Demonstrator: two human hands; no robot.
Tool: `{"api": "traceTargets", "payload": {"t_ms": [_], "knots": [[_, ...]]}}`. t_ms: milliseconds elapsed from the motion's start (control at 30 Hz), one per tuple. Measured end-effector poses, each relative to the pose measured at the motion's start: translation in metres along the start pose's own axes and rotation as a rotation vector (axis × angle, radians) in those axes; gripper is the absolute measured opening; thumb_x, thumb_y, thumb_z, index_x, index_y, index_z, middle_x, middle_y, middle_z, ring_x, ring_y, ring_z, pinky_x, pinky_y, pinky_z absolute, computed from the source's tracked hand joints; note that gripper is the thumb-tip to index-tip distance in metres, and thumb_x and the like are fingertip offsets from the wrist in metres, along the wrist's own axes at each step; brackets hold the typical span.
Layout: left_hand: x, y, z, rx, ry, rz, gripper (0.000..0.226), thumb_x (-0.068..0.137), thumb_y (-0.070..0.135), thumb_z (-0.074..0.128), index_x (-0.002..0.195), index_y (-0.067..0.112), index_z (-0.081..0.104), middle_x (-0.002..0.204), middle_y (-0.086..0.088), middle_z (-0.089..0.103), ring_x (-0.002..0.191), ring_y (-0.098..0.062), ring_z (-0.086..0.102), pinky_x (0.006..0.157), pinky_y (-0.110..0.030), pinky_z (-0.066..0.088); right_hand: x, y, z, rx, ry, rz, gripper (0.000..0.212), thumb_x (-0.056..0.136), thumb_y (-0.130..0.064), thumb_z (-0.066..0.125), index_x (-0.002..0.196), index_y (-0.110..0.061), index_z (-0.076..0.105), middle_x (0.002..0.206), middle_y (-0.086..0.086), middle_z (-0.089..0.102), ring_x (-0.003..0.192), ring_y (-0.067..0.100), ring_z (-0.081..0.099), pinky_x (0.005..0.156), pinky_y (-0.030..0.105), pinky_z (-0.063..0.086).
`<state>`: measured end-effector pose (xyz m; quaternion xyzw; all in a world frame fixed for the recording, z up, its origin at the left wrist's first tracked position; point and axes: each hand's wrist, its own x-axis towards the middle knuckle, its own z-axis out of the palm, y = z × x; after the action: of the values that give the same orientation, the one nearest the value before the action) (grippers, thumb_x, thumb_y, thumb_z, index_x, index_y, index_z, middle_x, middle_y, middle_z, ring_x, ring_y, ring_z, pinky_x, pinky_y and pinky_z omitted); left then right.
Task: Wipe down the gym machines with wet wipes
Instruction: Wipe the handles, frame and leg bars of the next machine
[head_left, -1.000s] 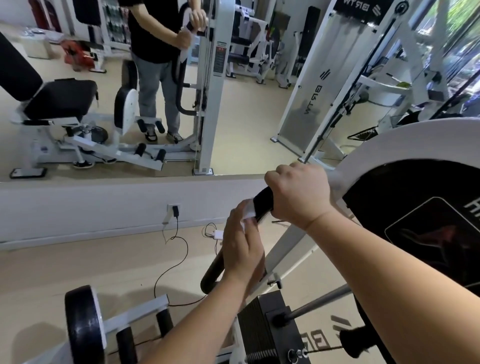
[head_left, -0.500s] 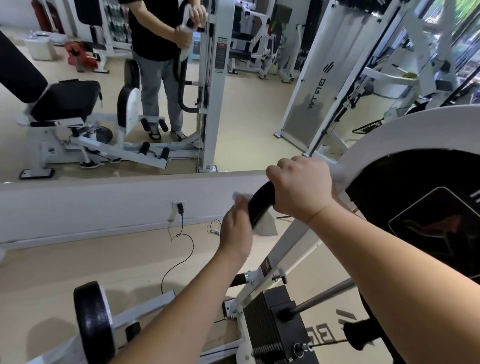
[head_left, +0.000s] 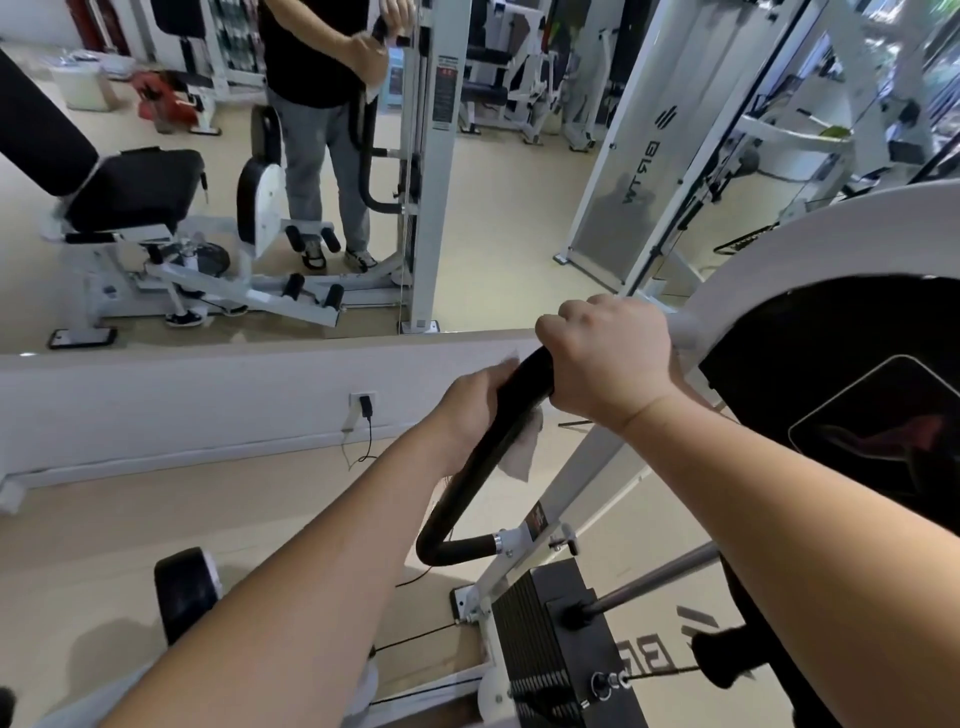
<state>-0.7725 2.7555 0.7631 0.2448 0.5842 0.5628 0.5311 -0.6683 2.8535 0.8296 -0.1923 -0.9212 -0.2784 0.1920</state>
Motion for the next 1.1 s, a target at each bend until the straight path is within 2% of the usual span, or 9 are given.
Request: {"api": "traceTargets", "payload": {"t_ms": [167, 333, 433, 500, 700, 867, 1000, 1067, 1100], "knots": [[0.0, -0.022, -0.007, 0.086, 0.063, -0.151, 0.031, 0.092, 0.007, 0.042, 0.066, 0.004, 0.059, 0.063, -0.021, 0.064, 0.054, -0.029, 0.059, 0.072, -0.039, 0.051, 0.001, -0.001, -0.002, 0.038, -0.051, 0.011, 0.028, 0.036, -0.005, 0.072, 0.054, -0.014, 0.052, 0.049, 0.003, 0.044, 0.041, 0.024, 0.044, 0.055, 0.024, 0.022], [-0.01, -0.022, 0.015, -0.039, 0.248, 0.055, 0.059, 0.098, 0.058, 0.031, 0.082, 0.019, 0.071, 0.089, -0.012, 0.076, 0.085, -0.026, 0.066, 0.087, -0.041, 0.049, -0.001, 0.001, 0.002, 0.052, 0.025, -0.017, 0.023, 0.042, -0.009, 0.071, 0.053, -0.013, 0.052, 0.048, 0.004, 0.046, 0.04, 0.024, 0.045, 0.055, 0.024, 0.023], [-0.017, -0.015, 0.038, 0.047, 0.405, 0.231, 0.062, 0.089, 0.07, 0.017, 0.09, 0.032, 0.066, 0.095, -0.003, 0.072, 0.096, -0.027, 0.063, 0.089, -0.04, 0.047, -0.001, 0.003, 0.003, 0.063, 0.055, -0.038, 0.02, 0.067, -0.028, 0.06, 0.054, -0.012, 0.055, 0.049, 0.004, 0.048, 0.041, 0.024, 0.047, 0.056, 0.025, 0.022], [-0.016, -0.034, 0.039, 0.063, 0.464, 0.301, 0.061, 0.092, 0.068, 0.018, 0.096, 0.032, 0.067, 0.092, 0.006, 0.071, 0.093, -0.023, 0.061, 0.085, -0.037, 0.047, -0.001, 0.003, 0.004, 0.019, 0.043, -0.031, 0.018, 0.057, -0.023, 0.069, 0.054, -0.013, 0.055, 0.049, 0.003, 0.047, 0.041, 0.024, 0.047, 0.056, 0.024, 0.019], [-0.013, -0.12, 0.006, -0.037, 0.448, -0.082, 0.058, 0.096, 0.072, 0.027, 0.106, 0.035, 0.071, 0.104, -0.004, 0.074, 0.096, -0.025, 0.062, 0.078, -0.032, 0.045, 0.0, 0.002, 0.0, 0.042, 0.031, -0.008, 0.027, 0.037, -0.004, 0.071, 0.053, -0.013, 0.052, 0.048, 0.003, 0.044, 0.04, 0.023, 0.044, 0.056, 0.025, 0.022], [-0.052, -0.062, 0.011, -0.026, 0.414, -0.024, 0.08, 0.091, 0.083, 0.017, 0.136, 0.031, 0.058, 0.13, -0.001, 0.065, 0.115, -0.02, 0.061, 0.105, -0.044, 0.046, -0.003, 0.0, -0.005, 0.009, -0.03, 0.031, 0.03, 0.036, -0.005, 0.076, 0.053, -0.014, 0.053, 0.049, 0.003, 0.045, 0.042, 0.023, 0.045, 0.056, 0.024, 0.021], [-0.099, -0.064, -0.001, -0.188, 0.389, 0.018, 0.066, 0.098, 0.071, 0.034, 0.133, 0.025, 0.065, 0.123, 0.002, 0.072, 0.116, -0.019, 0.065, 0.104, -0.04, 0.049, -0.005, -0.016, -0.022, -0.005, -0.056, 0.197, 0.036, 0.049, -0.005, 0.08, 0.081, -0.012, 0.064, 0.081, 0.012, 0.056, 0.073, 0.033, 0.056, 0.064, 0.036, 0.041], [-0.114, -0.081, -0.013, -0.302, 0.487, -0.14, 0.056, 0.1, 0.064, 0.043, 0.127, 0.021, 0.066, 0.115, -0.005, 0.075, 0.109, -0.027, 0.069, 0.105, -0.047, 0.051, -0.031, -0.035, -0.025, 0.11, -0.011, 0.314, 0.059, 0.057, -0.004, 0.075, 0.114, -0.009, 0.062, 0.113, 0.019, 0.055, 0.108, 0.042, 0.054, 0.099, 0.054, 0.043], [-0.118, -0.087, -0.019, -0.341, 0.523, -0.202, 0.05, 0.101, 0.06, 0.046, 0.123, 0.02, 0.065, 0.112, -0.007, 0.075, 0.105, -0.029, 0.07, 0.105, -0.049, 0.051, -0.049, -0.049, -0.028, 0.211, -0.005, 0.352, 0.072, 0.061, -0.004, 0.073, 0.13, -0.008, 0.056, 0.132, 0.022, 0.049, 0.128, 0.045, 0.044, 0.116, 0.06, 0.028]]}}
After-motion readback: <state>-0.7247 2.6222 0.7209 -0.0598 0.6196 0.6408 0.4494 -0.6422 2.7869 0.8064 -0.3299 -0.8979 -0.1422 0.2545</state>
